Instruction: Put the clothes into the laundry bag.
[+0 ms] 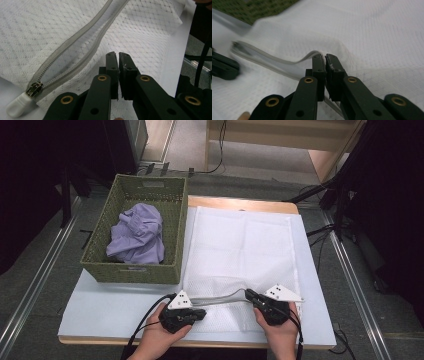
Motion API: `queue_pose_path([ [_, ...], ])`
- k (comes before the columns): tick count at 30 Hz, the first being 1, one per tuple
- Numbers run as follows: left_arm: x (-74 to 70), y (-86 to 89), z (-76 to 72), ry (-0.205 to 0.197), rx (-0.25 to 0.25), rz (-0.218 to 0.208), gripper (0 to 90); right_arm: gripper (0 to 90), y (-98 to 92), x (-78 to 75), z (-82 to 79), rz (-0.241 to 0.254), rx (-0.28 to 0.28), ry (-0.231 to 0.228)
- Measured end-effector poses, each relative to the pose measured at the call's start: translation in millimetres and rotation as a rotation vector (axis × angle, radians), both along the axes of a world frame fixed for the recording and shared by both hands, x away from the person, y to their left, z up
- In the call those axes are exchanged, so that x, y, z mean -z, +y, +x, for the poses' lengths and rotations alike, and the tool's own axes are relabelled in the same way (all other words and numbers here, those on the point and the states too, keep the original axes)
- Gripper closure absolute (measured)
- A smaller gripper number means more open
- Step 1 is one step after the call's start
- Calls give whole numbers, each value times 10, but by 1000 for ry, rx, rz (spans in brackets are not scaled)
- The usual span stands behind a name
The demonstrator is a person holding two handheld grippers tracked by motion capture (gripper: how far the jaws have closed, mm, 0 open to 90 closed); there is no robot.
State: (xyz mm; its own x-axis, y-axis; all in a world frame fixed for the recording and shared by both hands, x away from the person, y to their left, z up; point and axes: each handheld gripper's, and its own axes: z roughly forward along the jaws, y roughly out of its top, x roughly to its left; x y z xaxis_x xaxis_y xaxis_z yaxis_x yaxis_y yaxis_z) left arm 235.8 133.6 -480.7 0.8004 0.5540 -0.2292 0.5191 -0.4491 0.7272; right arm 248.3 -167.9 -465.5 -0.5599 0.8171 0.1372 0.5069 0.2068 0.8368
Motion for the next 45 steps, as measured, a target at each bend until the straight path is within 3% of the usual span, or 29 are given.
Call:
queue_pose_path([
  [3,0,-1,0,-2,0,1,872,845,-13,71,27,-29,26,15],
  [6,-1,2,2,2,1,2,872,801,-3,70,32,-46,36,-7],
  [9,-1,2,0,1,0,1,872,725,23,85,28,-67,37,-10],
  [13,1,1,-2,-1,0,-1,870,698,42,94,29,-72,11,4],
  [18,0,0,-3,-1,0,1,870,636,82,192,61,-133,10,65],
  [20,-1,1,-3,-1,0,3,870,581,85,197,59,-145,22,58],
  [22,-1,1,-2,0,-1,2,870,506,95,189,64,-194,60,54],
  [26,-1,1,-3,-1,0,2,869,470,82,168,77,-232,81,64],
  [32,0,2,1,2,1,1,870,517,92,171,92,-214,83,82],
  [36,-1,4,5,5,2,0,870,585,114,179,121,-194,116,84],
  [40,-1,5,5,5,2,0,871,704,125,183,180,-174,134,86],
  [43,0,5,6,5,1,0,871,828,116,172,233,-153,117,104],
  [45,1,6,7,6,2,-3,871,890,103,161,244,-114,92,118],
])
